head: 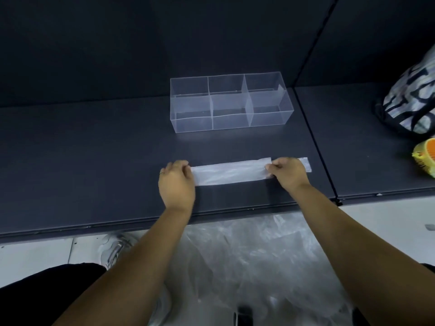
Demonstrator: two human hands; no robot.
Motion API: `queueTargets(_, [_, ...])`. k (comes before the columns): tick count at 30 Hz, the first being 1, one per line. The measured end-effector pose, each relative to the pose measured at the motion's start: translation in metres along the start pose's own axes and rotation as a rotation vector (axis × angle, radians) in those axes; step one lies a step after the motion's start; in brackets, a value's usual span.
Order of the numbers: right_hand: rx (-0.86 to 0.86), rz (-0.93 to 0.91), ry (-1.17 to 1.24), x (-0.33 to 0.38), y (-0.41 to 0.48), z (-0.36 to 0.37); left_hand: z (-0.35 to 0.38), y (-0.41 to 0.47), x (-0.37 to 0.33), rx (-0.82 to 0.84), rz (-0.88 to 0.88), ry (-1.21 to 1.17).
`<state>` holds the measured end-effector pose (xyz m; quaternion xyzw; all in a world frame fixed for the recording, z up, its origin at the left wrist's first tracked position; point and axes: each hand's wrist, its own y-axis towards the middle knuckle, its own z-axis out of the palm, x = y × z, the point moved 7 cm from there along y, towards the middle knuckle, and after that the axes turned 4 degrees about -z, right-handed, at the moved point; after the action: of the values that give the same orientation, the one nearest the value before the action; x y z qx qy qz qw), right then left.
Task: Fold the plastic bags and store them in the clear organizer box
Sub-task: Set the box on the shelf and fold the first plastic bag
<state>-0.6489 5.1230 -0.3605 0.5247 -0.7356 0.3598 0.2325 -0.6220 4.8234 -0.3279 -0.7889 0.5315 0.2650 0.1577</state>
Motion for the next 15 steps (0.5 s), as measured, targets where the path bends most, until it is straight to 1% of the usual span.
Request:
queueTargets(1, [-0.004, 0.000, -0.011, -0.001, 0.001, 0.000, 0.000, -0.011, -0.019, -0.057, 0.183, 0.043])
queueTargets(2, [-0.009, -0.002, -0.015, -0.001, 0.001, 0.001, 0.009, -0.026, -0.036, -0.030, 0.378, 0.068])
queueTargets(3, [-0.015, -0.002, -0.016, -0.002, 0.002, 0.002, 0.027, -0.041, -0.046, 0.096, 0.518, 0.105])
queueTargets(4, [-0.023, -0.001, -0.021, -0.003, 0.002, 0.002, 0.045, -0.054, -0.047, 0.252, 0.572, 0.173])
queueTargets(5, [-0.026, 0.000, -0.033, -0.004, 0.002, 0.003, 0.061, -0.063, -0.040, 0.374, 0.564, 0.276])
queueTargets(6, [-0.020, 0.000, -0.051, -0.003, 0.001, 0.004, 0.072, -0.066, -0.029, 0.427, 0.541, 0.382])
queueTargets(8, [-0.036, 0.010, -0.135, 0.000, -0.003, 0.002, 0.080, -0.068, -0.014, 0.413, 0.536, 0.517])
queueTargets(9, [-0.107, -0.018, -0.257, 0.007, -0.008, -0.002, 0.082, -0.068, -0.012, 0.406, 0.540, 0.540])
queueTargets(10, [-0.200, -0.105, -0.402, 0.020, -0.016, -0.004, 0.083, -0.068, -0.011, 0.412, 0.543, 0.548])
queueTargets(11, [-0.259, -0.256, -0.493, 0.038, -0.027, 0.003, 0.084, -0.067, -0.012, 0.417, 0.539, 0.555])
queueTargets(12, [-0.226, -0.437, -0.498, 0.055, -0.038, 0.019, 0.085, -0.066, -0.012, 0.419, 0.530, 0.560])
queueTargets(13, [-0.093, -0.591, -0.468, 0.067, -0.050, 0.043, 0.086, -0.066, -0.011, 0.425, 0.521, 0.565])
queueTargets(14, [0.076, -0.673, -0.463, 0.069, -0.060, 0.068, 0.086, -0.067, -0.011, 0.434, 0.519, 0.568])
queueTargets(15, [0.203, -0.690, -0.506, 0.062, -0.067, 0.086, 0.086, -0.068, -0.010, 0.441, 0.521, 0.568])
